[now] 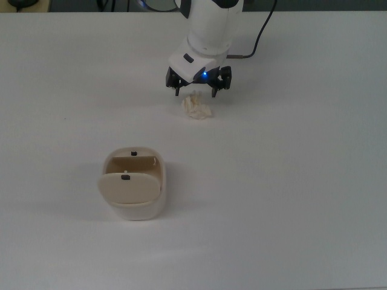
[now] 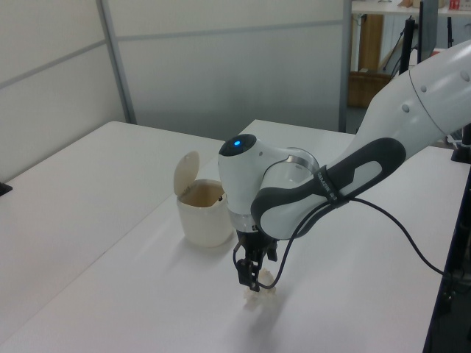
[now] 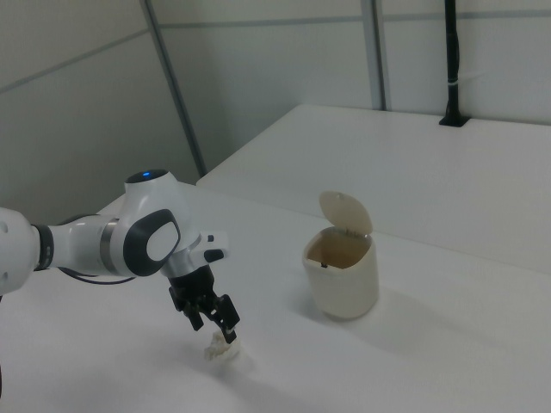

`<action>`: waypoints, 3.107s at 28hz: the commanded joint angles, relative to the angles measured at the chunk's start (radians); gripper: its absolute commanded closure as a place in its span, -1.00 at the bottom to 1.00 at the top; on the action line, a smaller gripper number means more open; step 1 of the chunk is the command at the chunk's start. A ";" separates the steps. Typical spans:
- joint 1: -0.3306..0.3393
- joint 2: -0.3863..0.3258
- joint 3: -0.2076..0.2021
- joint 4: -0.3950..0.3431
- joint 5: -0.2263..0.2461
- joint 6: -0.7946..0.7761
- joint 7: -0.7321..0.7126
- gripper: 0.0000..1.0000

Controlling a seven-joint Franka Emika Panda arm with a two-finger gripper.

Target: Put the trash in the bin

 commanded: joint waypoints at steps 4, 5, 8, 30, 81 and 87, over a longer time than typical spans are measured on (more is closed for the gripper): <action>0.026 0.037 -0.005 -0.023 -0.047 0.065 0.084 -1.00; 0.026 0.040 -0.005 -0.023 -0.055 0.067 0.094 -1.00; 0.032 0.055 -0.005 -0.023 -0.073 0.079 0.121 -1.00; 0.052 0.097 -0.006 0.014 -0.089 0.085 0.163 1.00; -0.252 0.172 -0.034 0.529 0.000 -0.005 0.391 -1.00; -0.257 0.149 -0.034 0.525 -0.004 -0.063 0.336 -1.00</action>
